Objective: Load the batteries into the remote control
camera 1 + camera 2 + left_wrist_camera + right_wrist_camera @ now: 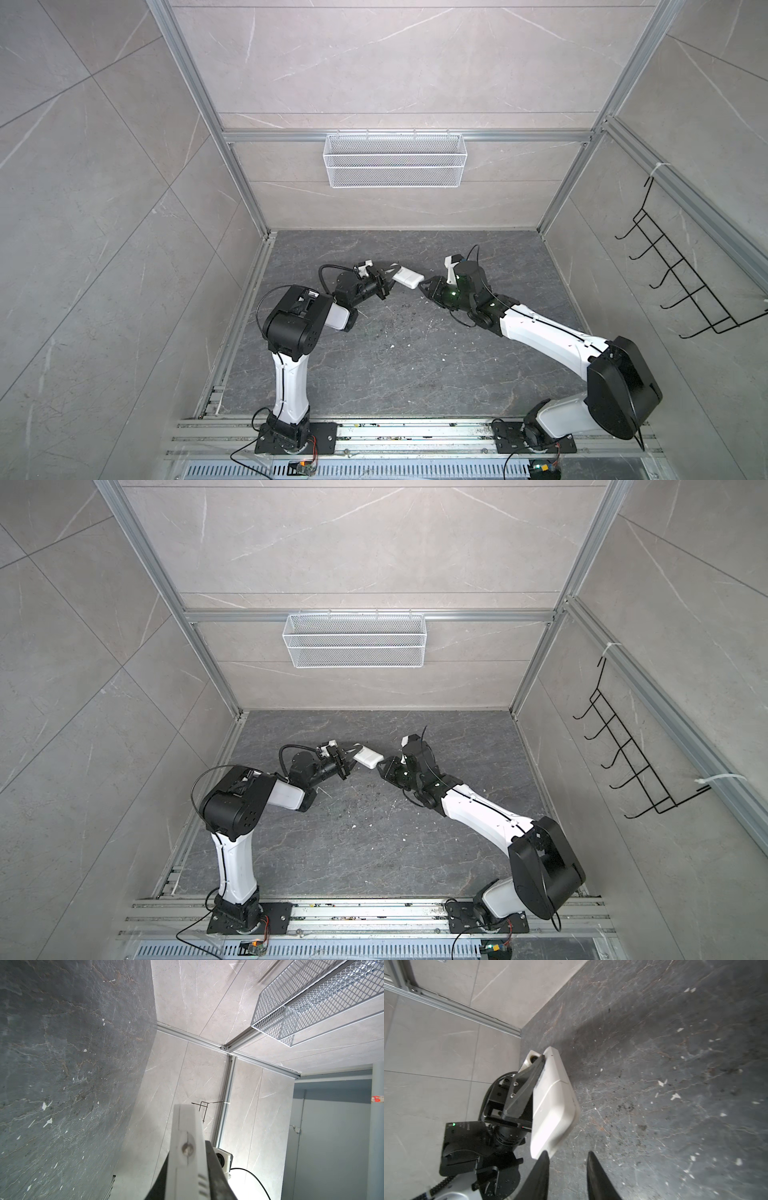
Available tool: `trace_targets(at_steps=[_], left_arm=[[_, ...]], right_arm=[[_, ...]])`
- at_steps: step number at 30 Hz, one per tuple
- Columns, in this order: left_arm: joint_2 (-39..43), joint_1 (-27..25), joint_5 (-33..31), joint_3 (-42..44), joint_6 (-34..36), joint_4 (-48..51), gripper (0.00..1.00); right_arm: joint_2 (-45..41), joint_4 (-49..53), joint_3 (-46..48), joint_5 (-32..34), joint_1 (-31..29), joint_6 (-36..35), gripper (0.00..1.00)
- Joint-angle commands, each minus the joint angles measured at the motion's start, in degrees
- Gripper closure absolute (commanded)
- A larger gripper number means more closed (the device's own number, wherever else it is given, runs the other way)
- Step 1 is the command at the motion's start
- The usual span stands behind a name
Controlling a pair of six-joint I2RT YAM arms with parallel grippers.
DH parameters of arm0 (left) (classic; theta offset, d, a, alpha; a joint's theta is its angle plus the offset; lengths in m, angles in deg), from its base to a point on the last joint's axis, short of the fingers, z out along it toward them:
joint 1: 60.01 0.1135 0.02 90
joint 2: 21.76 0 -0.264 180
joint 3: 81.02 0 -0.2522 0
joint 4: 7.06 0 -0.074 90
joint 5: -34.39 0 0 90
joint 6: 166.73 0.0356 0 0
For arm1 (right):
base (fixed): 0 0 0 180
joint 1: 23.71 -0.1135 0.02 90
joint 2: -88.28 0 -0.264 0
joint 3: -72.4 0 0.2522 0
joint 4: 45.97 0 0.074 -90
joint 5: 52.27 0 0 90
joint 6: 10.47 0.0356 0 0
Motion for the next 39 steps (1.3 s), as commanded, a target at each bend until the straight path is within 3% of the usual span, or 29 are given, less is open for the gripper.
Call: trace_targets(at_steps=[1,13,24,39], left_arm=[[3.1,0.3,1.1,-1.9,-1.1,-4.3,1.00],[2.8,0.4,1.0,-2.2,-2.3,-4.2,1.00],[4.7,0.3,0.9,-2.4,-4.1,-4.3,1.00],[6.4,0.2,0.3,-2.4,-4.9,-4.3,1.00]], right_arm=[[1.0,-11.7,2.1,-2.2,0.1,6.3,0.72],[2.6,-16.3,3.4,-2.2,0.1,10.0,0.76],[5.6,-19.1,3.2,-2.5,0.1,11.9,0.88],[7.1,-14.3,2.1,-2.3,0.1,13.3,0.95]])
